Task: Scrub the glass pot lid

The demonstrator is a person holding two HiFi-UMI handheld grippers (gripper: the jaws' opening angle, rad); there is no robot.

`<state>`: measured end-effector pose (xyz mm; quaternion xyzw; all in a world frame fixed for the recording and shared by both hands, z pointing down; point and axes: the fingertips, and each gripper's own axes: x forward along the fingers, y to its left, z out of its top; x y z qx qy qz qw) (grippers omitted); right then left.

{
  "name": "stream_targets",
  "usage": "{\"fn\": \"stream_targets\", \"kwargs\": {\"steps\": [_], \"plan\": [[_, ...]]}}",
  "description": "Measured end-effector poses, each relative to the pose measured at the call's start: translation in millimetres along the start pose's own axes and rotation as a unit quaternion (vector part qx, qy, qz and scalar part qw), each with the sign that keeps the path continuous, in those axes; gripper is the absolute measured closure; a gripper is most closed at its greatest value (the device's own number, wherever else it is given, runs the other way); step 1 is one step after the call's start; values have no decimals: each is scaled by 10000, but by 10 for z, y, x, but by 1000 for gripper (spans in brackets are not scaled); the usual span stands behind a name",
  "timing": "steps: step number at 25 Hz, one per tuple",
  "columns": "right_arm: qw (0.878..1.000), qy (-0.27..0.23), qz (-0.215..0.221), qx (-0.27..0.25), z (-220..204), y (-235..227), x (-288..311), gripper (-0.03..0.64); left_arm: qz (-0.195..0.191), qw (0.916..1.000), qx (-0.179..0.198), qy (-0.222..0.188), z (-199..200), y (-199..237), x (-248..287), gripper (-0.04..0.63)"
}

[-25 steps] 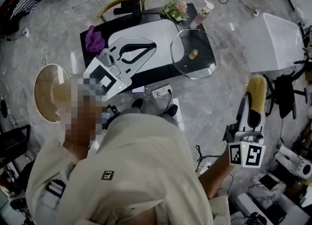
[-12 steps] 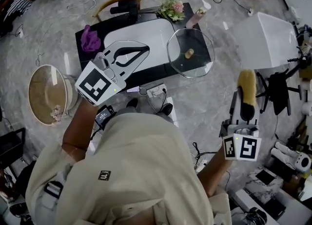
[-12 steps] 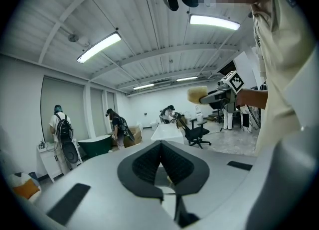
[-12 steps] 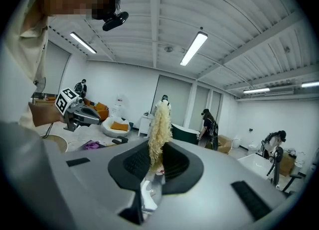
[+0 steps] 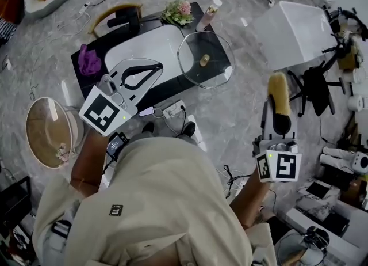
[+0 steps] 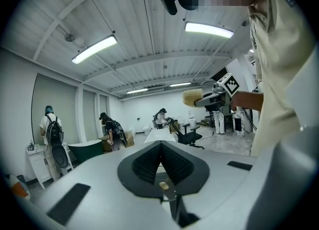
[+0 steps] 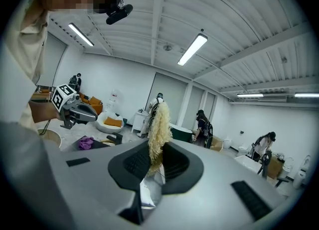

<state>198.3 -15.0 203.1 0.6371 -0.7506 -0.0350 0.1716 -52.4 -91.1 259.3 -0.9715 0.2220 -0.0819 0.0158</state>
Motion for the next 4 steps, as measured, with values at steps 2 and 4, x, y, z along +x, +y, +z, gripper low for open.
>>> {"fn": "stream_targets", "kwargs": {"steps": [2,4], "plan": [[10000,20,-55,-17,14,30,-35,572,-94,10000,-23,-14,12,-61,-40,581],[9999,41,-115,-29,30,59,-71,572,-186,9998,-40,-13,18,-119,-88,581]]}}
